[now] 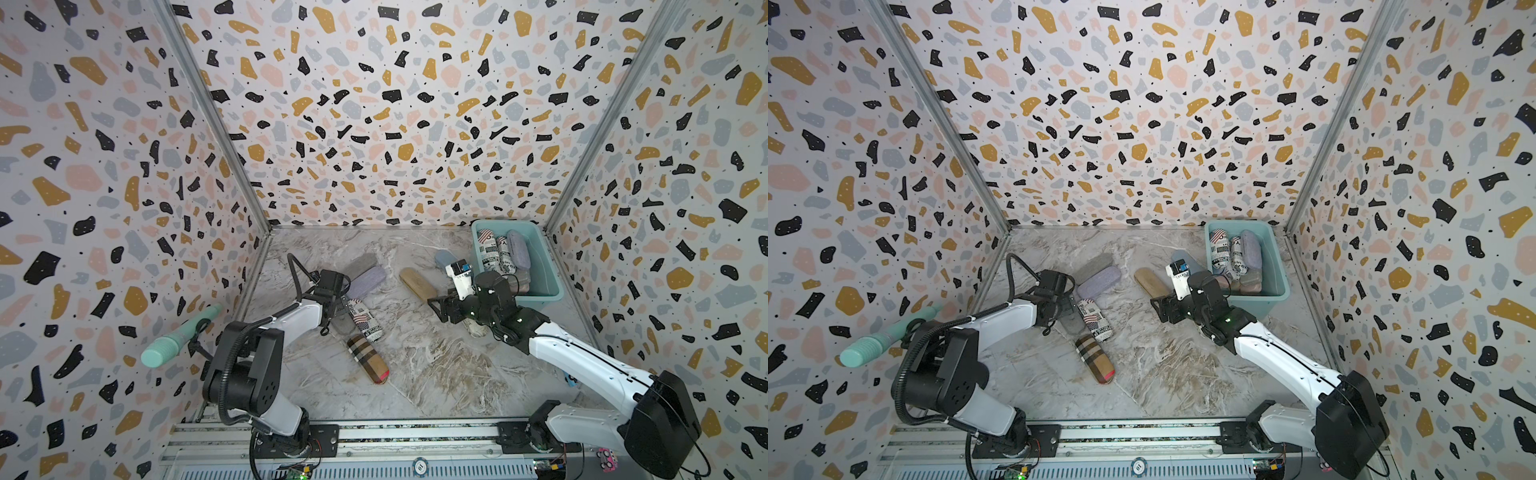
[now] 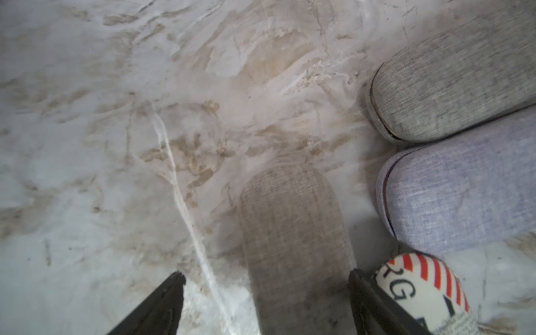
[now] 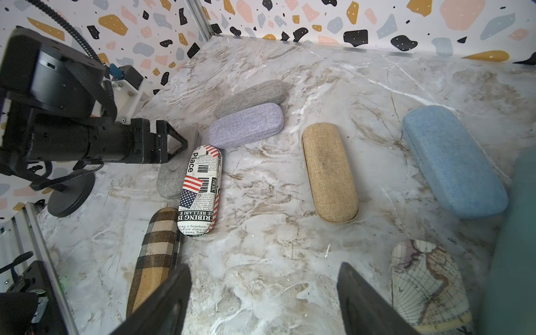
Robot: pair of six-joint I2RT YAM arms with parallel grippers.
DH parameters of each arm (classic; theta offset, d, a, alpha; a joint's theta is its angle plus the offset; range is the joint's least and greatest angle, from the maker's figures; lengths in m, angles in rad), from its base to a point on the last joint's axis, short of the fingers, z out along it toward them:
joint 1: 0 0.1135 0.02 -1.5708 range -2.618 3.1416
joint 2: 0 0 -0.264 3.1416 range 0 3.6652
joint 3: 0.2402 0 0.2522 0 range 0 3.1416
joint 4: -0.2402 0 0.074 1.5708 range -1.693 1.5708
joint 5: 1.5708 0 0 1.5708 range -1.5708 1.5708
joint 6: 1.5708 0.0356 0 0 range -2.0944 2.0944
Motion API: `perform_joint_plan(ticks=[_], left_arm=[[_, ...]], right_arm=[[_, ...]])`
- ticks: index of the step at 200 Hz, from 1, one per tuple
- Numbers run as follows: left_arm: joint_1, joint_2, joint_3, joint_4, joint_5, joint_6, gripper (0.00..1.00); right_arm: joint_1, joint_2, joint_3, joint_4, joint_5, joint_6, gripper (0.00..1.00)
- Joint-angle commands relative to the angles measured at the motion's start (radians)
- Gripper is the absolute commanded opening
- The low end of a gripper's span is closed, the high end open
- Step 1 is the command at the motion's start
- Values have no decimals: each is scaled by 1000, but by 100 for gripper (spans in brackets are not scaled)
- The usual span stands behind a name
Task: Put the glasses cases into the storage boxes
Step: Pick up the glasses case at the center of the board.
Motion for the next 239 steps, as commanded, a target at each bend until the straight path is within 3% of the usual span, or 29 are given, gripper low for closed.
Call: perform_joint_plan(ticks=[1, 60, 125, 201, 239], left_arm=[[3, 33, 7, 19, 73, 25, 88], [4, 75, 53, 0, 30, 25, 90], [7, 78, 13, 38, 3, 5, 71], [8, -7, -19, 56, 35, 6, 67], [7, -130, -67, 105, 63, 0, 66]], right_arm=[[13, 4, 25, 1, 4, -22, 81], [14, 17, 29, 4, 11, -27, 81], [15, 22, 30, 3, 12, -19, 78], [27, 36, 39, 8, 11, -5, 75], [33, 40, 46, 7, 18, -3, 75]])
